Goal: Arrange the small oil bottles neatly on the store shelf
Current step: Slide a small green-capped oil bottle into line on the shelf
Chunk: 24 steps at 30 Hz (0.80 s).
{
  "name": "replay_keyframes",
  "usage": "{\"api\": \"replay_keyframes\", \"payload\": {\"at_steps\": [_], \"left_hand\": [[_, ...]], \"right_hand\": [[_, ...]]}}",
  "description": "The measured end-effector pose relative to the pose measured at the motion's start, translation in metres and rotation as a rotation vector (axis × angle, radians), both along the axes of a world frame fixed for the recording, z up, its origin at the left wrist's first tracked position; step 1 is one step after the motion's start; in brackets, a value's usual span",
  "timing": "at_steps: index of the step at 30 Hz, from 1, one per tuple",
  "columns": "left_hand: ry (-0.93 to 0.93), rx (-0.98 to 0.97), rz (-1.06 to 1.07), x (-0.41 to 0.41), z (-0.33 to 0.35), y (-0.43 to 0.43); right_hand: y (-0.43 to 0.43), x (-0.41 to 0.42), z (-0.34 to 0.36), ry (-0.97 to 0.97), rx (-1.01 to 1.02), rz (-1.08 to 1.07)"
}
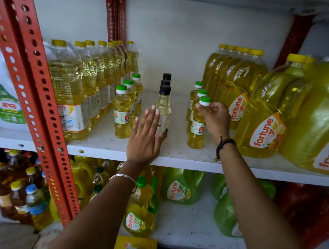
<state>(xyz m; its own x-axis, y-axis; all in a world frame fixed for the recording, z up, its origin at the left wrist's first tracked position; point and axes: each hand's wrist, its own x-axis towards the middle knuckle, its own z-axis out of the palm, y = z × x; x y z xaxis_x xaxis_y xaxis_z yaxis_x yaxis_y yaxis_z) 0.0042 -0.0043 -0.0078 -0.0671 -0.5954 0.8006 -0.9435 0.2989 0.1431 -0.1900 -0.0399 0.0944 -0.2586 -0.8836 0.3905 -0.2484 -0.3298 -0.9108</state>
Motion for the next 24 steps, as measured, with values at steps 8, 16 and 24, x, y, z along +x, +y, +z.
{"api": "replay_keyframes", "payload": {"at_steps": [8,16,24], "left_hand": [[0.009,0.013,0.007,0.000,0.000,0.000],[0.009,0.024,-0.010,0.000,-0.001,0.000],[0.012,0.046,-0.014,0.000,0.000,0.001]], "right_hand": [[0.003,-0.001,0.003,0.032,-0.009,0.004],[0.018,-0.009,0.003,0.096,-0.035,0.000],[0.040,-0.016,0.005,0.117,-0.041,0.048]]}}
